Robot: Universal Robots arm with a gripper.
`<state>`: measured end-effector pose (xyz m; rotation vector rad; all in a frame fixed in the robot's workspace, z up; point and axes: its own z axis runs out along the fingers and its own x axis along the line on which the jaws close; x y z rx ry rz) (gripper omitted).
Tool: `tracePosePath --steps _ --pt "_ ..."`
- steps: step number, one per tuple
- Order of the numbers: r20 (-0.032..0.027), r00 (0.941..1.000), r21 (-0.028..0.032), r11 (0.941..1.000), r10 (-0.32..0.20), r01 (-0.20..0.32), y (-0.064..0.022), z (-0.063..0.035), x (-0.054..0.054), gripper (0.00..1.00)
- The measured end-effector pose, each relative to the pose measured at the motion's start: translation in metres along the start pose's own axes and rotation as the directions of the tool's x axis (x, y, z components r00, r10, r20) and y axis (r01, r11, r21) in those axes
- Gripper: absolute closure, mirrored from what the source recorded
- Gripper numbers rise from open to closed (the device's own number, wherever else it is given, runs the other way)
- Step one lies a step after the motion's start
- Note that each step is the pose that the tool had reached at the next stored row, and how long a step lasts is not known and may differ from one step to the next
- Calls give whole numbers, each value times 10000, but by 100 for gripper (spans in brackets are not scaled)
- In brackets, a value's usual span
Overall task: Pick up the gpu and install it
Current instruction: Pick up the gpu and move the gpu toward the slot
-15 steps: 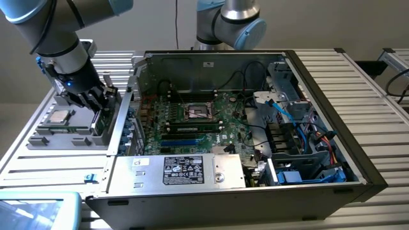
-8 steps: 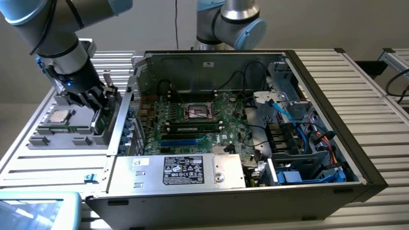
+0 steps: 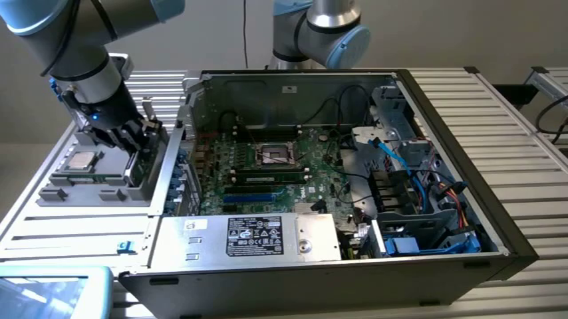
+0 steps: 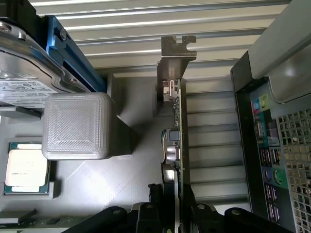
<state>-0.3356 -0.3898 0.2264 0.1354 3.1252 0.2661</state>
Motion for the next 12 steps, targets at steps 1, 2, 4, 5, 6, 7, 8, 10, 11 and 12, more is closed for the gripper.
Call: tracePosePath --steps 1,2,4,5,6,7,8,10,11,12 --pt "-1 10000 -1 10000 -1 1 -5 -1 0 72" --pt "-1 10000 0 10000 -1 1 -7 -4 0 72" --pt "2 10000 21 10000 0 0 -7 -5 -1 72" --pt "2 10000 33 10000 0 0 -8 -5 -1 72" --pt "1 10000 33 10000 -1 1 -8 -5 -1 72" --pt "0 10000 35 10000 -1 1 -8 -5 -1 72" --pt "0 10000 35 10000 -1 1 -8 -6 0 72" --pt "1 10000 35 10000 0 0 -7 -5 0 72" --pt "-1 10000 36 10000 1 -1 -2 -33 0 72" --pt "0 10000 36 10000 2 -2 5 -77 0 72"
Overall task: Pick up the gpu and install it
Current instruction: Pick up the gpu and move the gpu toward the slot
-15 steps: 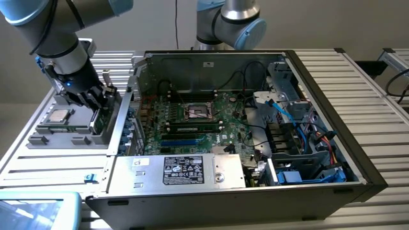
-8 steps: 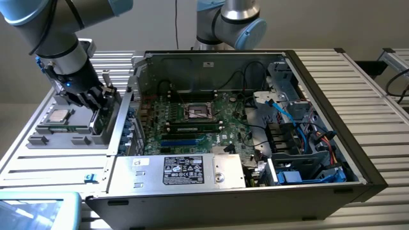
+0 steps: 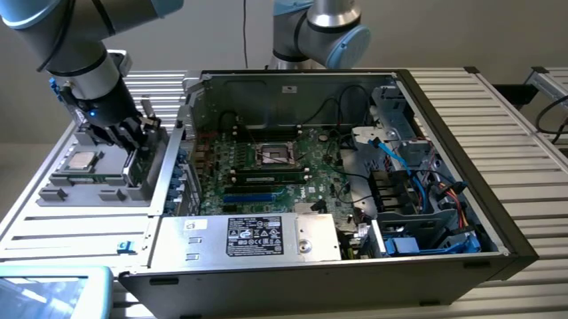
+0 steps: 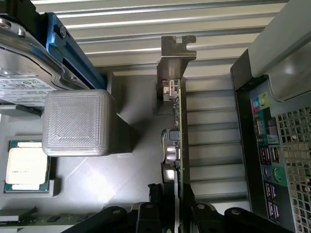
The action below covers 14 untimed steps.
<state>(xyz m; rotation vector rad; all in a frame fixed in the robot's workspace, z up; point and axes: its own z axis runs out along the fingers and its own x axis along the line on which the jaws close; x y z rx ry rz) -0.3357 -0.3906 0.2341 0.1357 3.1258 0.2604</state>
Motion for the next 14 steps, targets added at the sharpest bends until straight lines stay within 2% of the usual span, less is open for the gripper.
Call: tracePosePath --steps 14 --pt "0 10000 0 10000 -1 1 104 -626 11 72"
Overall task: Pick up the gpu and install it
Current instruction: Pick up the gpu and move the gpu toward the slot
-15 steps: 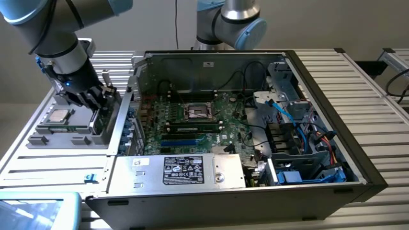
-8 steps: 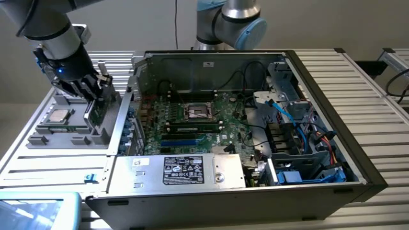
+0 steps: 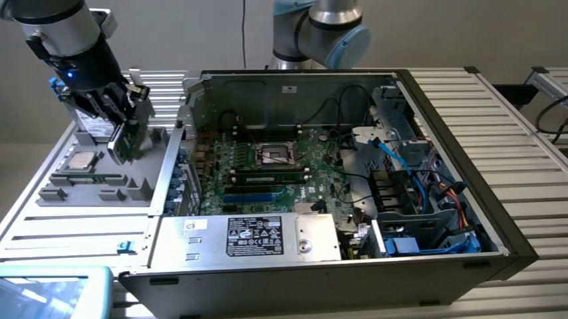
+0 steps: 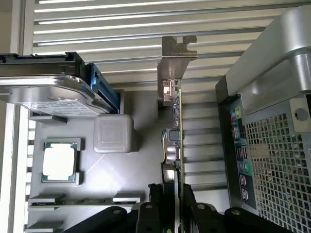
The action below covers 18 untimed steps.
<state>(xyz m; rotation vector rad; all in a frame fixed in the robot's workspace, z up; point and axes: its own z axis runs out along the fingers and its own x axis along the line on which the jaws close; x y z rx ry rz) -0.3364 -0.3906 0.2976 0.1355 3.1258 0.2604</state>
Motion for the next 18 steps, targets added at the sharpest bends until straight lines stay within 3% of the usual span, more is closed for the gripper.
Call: tracePosePath --steps 5,11,18 --pt "6 10000 7 10000 24 -24 37 -224 1 72" --pt "25 9999 11 9999 124 -124 55 -414 -8 72" --pt "24 9999 12 9999 131 -131 79 -694 -81 72"
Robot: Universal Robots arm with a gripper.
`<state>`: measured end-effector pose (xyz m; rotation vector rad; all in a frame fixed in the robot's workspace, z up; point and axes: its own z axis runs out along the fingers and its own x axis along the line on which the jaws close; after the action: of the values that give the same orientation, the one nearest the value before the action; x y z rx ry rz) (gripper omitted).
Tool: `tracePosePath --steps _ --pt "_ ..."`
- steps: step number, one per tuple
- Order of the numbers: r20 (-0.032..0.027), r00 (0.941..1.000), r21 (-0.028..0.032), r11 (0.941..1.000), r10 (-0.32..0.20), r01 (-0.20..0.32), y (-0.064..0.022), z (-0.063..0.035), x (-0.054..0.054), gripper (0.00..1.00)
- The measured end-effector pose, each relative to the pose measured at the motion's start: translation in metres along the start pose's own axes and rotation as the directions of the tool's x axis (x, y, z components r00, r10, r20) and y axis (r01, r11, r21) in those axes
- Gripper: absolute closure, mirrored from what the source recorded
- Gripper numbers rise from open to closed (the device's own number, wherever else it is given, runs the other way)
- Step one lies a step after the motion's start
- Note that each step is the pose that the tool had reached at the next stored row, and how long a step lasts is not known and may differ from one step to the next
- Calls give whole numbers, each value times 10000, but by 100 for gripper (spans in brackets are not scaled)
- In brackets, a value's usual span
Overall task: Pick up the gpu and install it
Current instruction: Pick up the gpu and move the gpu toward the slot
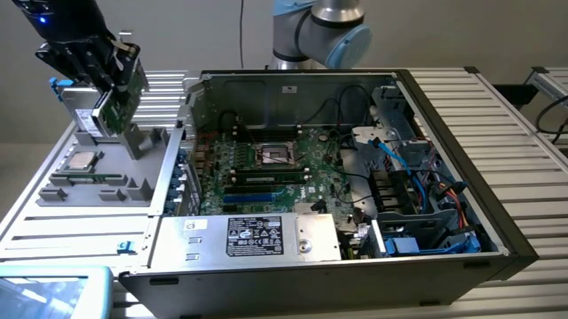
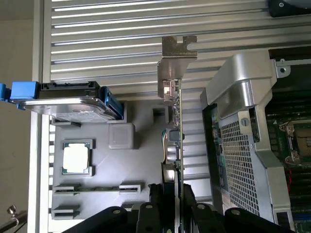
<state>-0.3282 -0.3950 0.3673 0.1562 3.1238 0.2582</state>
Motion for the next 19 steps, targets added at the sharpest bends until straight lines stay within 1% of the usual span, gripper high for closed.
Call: tracePosePath --steps 3,6,14,19 --pt "1 10000 0 10000 8 -8 19 -125 -38 72" --pt "1 10000 1 10000 8 -8 32 -244 -124 72" --pt "0 10000 -21 10000 8 -8 16 -500 -482 72" --pt "-4 10000 -41 10000 9 -9 -13 -605 -702 72"
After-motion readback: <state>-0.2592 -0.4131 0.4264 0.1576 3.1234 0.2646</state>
